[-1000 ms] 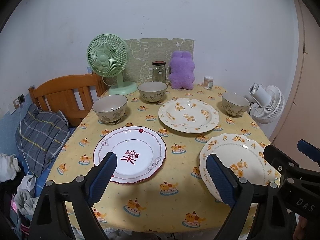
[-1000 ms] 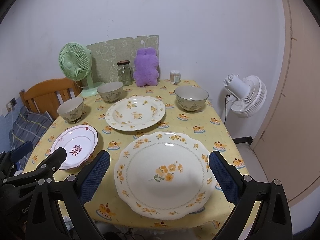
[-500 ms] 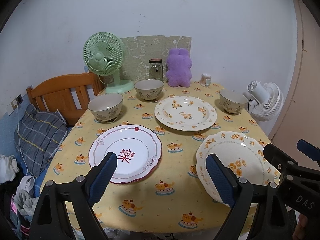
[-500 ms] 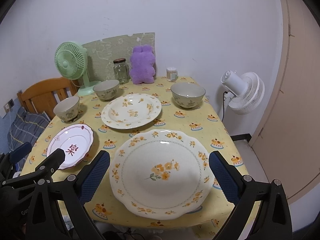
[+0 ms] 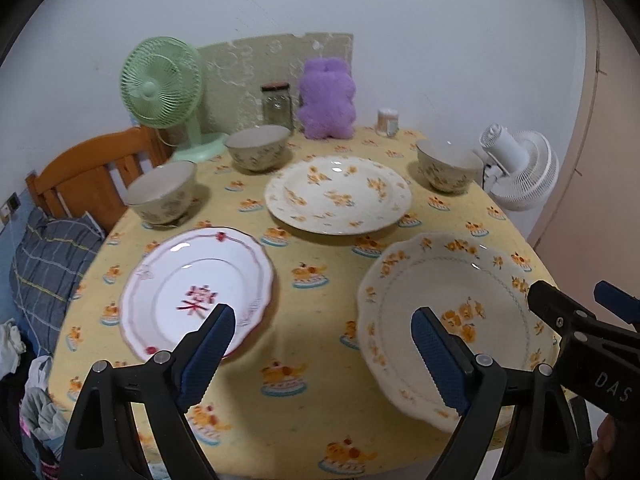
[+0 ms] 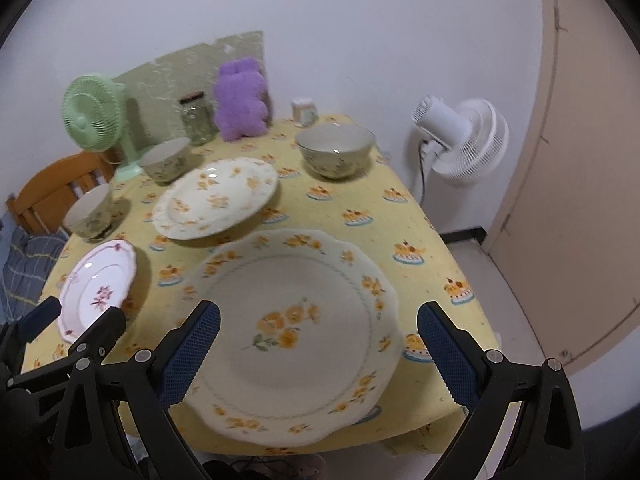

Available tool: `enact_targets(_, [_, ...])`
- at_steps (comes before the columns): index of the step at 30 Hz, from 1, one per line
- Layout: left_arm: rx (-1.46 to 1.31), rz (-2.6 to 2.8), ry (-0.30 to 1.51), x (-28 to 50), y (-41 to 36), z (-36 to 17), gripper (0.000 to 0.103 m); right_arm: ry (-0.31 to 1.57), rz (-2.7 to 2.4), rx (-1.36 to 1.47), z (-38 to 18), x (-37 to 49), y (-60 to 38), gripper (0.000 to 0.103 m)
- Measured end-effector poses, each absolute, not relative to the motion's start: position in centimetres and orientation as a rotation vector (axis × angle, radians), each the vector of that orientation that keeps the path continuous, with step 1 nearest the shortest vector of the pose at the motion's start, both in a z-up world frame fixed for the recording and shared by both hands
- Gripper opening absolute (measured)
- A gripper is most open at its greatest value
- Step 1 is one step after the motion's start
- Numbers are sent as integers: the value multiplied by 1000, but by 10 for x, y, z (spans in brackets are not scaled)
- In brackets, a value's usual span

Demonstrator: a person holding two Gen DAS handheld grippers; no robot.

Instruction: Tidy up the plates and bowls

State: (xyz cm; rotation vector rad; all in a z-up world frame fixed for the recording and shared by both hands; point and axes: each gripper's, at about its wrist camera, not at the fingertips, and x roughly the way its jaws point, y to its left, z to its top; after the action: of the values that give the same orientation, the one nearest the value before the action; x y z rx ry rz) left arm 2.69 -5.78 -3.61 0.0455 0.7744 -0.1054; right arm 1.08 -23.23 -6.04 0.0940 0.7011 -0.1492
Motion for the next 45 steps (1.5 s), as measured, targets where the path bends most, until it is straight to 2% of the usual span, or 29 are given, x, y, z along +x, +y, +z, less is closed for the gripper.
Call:
enact_targets(13, [88, -153, 898, 76, -102, -84, 84, 800, -226, 114, -98, 62, -271, 90])
enact_targets(20, [98, -173, 971, 93, -113, -109, 73, 890, -220, 152, -126, 83, -278, 81])
enact_targets(23, [89, -183, 982, 92, -116, -112, 73, 926, -204, 172, -136, 90, -275, 77])
enact_targets(45, [87, -159, 1020, 107, -95, -110, 72, 969, -190, 129, -133, 111, -250, 76])
